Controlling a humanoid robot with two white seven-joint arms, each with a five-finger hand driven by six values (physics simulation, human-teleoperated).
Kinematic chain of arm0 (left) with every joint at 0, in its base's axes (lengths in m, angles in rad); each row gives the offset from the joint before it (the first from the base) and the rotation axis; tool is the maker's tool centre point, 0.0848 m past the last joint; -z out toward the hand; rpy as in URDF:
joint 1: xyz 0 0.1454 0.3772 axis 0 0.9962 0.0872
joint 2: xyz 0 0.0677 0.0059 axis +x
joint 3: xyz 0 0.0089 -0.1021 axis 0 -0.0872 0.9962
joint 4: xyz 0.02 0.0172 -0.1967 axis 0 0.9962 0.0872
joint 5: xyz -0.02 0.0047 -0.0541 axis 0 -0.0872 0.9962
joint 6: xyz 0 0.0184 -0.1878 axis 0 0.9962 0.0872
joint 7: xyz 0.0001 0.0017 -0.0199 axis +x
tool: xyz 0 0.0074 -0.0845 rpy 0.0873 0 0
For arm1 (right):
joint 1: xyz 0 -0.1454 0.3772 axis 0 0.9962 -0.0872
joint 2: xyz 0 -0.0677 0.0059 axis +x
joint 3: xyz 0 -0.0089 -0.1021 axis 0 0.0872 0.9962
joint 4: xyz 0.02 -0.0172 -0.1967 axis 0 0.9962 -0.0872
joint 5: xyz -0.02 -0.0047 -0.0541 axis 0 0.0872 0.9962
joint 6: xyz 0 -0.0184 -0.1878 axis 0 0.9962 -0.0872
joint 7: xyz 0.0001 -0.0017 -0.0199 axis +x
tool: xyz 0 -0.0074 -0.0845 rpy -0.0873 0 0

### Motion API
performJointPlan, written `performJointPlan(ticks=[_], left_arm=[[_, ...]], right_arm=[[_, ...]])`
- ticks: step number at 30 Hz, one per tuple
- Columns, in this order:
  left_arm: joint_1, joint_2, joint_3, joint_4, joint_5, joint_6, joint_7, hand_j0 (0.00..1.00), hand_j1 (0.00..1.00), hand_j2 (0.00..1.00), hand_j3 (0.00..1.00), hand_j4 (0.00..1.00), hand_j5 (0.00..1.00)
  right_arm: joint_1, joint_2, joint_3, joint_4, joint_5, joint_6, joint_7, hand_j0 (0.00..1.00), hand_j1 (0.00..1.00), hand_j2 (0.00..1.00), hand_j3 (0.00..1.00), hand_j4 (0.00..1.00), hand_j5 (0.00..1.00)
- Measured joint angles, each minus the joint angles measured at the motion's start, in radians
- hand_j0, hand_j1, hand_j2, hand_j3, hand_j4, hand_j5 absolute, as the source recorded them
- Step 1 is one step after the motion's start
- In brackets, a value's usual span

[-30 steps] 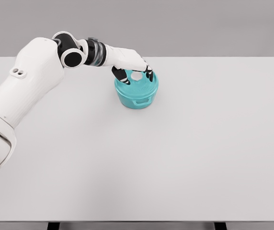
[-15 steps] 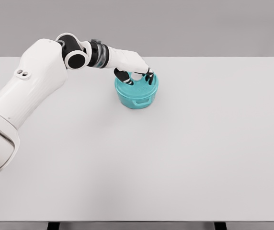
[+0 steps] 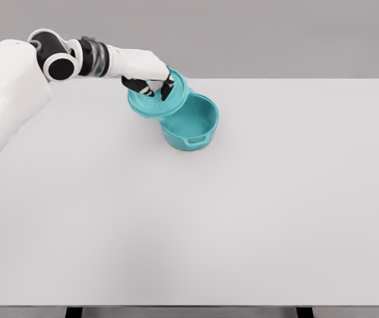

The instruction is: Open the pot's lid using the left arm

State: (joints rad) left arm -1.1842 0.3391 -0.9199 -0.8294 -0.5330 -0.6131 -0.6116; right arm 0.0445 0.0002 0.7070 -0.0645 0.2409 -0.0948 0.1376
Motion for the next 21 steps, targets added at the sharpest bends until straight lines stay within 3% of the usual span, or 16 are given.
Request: performJointPlan(ticks=[5, 8, 10, 11, 19, 21], left_arm=[[0.028, 0.162, 0.016, -0.034, 0.000, -0.001, -0.001, 0.40, 0.40, 0.40, 0.40, 0.40, 0.40], [0.041, 0.193, 0.019, -0.038, 0.002, -0.001, -0.001, 0.63, 0.63, 0.63, 0.63, 0.63, 0.63], [0.041, 0.198, 0.021, -0.037, 0.003, -0.001, 0.000, 0.91, 0.91, 0.91, 0.91, 0.91, 0.91], [0.041, 0.200, 0.022, -0.037, 0.007, -0.001, 0.000, 0.97, 0.97, 0.97, 0.97, 0.97, 0.97], [0.041, 0.195, 0.023, -0.033, 0.026, 0.000, 0.000, 1.00, 1.00, 1.00, 1.00, 1.00, 1.00], [0.074, 0.205, 0.023, -0.021, 0.042, 0.000, 0.000, 1.00, 1.00, 1.00, 1.00, 1.00, 1.00]], right_arm=[[0.000, 0.000, 0.000, 0.000, 0.000, 0.000, 0.000, 1.00, 1.00, 1.00, 1.00, 1.00, 1.00], [0.000, 0.000, 0.000, 0.000, 0.000, 0.000, 0.000, 1.00, 1.00, 1.00, 1.00, 1.00, 1.00], [0.002, 0.000, 0.000, 0.000, 0.000, 0.000, 0.000, 1.00, 1.00, 1.00, 1.00, 1.00, 1.00], [0.000, 0.000, 0.000, 0.000, 0.000, 0.000, 0.000, 1.00, 1.00, 1.00, 1.00, 1.00, 1.00], [0.002, 0.000, 0.000, 0.000, 0.000, 0.000, 0.000, 1.00, 1.00, 1.00, 1.00, 1.00, 1.00], [0.000, 0.000, 0.000, 0.000, 0.000, 0.000, 0.000, 1.00, 1.00, 1.00, 1.00, 1.00, 1.00]])
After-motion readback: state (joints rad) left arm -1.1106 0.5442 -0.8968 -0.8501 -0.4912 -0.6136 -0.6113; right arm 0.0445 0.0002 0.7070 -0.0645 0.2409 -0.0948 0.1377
